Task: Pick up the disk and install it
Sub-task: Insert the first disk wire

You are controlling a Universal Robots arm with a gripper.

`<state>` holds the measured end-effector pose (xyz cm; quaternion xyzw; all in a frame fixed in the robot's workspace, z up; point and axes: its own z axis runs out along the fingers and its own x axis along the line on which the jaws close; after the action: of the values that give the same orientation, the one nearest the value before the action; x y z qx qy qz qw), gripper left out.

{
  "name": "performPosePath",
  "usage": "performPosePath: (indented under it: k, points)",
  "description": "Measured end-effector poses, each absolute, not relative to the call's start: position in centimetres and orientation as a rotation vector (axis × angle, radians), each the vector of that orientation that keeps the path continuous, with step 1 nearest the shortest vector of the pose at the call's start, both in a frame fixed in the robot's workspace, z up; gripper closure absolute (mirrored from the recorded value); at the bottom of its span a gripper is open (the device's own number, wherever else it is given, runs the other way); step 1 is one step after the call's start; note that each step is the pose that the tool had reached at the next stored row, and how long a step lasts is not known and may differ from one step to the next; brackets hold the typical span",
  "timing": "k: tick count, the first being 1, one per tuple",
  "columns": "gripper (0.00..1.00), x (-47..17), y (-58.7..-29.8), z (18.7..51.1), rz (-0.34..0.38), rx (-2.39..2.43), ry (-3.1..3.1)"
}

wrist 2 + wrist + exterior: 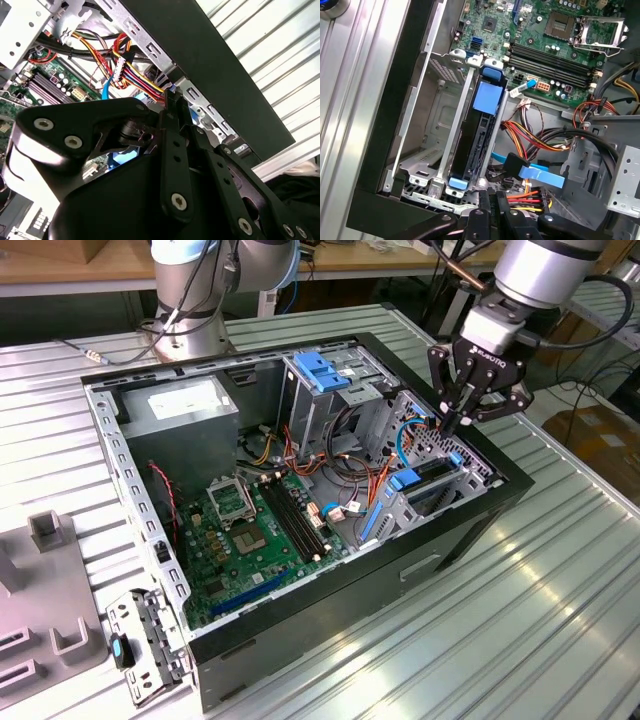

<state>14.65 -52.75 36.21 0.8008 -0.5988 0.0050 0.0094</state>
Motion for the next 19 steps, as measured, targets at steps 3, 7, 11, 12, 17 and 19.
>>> performPosePath:
  k: [3,7,11,12,17,19]
  points:
    - [0.83,14.62,-52.75,36.21,0.015,2.49,-1.885]
    - [0.83,14.57,-52.75,36.21,0.015,2.484,-1.893]
    - [0.83,14.57,-52.75,36.21,0.015,2.483,-1.893]
    - [0.83,14.57,-52.75,36.21,0.015,2.483,-1.893]
    - [0.83,14.57,-52.75,36.21,0.015,2.483,-1.894]
    - [0.83,14.57,-52.75,36.21,0.015,2.483,-1.894]
